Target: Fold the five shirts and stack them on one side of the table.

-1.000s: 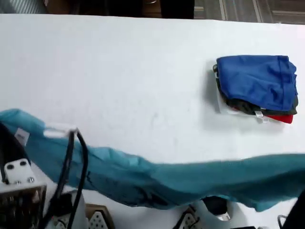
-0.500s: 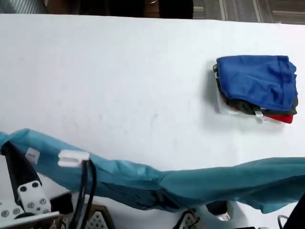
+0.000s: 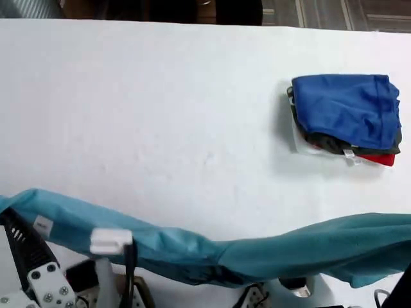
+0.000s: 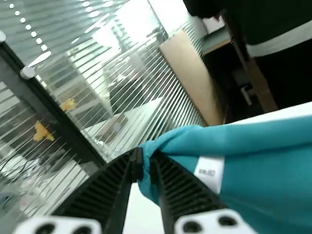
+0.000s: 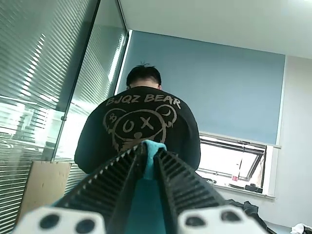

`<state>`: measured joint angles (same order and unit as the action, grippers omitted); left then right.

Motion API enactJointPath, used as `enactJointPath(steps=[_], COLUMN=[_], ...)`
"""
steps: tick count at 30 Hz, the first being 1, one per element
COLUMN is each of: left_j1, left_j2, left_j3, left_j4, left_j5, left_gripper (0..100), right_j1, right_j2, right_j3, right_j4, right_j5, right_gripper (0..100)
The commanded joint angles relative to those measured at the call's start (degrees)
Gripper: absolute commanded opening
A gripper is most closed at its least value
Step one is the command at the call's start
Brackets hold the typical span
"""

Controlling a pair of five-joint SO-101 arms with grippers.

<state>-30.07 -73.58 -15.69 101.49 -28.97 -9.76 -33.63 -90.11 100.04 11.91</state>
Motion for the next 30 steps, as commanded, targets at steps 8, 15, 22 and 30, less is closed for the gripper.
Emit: enactJointPath(steps=[8,15,22,30], left_j1=[-0.79,-0.88,-1.05,-0.79], left_j2=[0.7,5.63,5.45,8.09], left_j3=[0.84,4.35,4.26,8.13], left_j4=[-2.73,-2.99,-3.08,-7.74], left_j5=[0.09,0.18,0.18,0.26], left_gripper=[3,3,3,3], right_j1=[-0.04,-0.13,-0.13,-0.13], right_j2=[0.92,3.38,4.62,8.4], right_j3=[1.58,9.76,8.62,10.02], right_j4=[1.1,0.84,0.84,0.84], right_j5=[0.18,-2.99,-3.52,-3.43], right_gripper=[1.9,1.9,1.9,1.9])
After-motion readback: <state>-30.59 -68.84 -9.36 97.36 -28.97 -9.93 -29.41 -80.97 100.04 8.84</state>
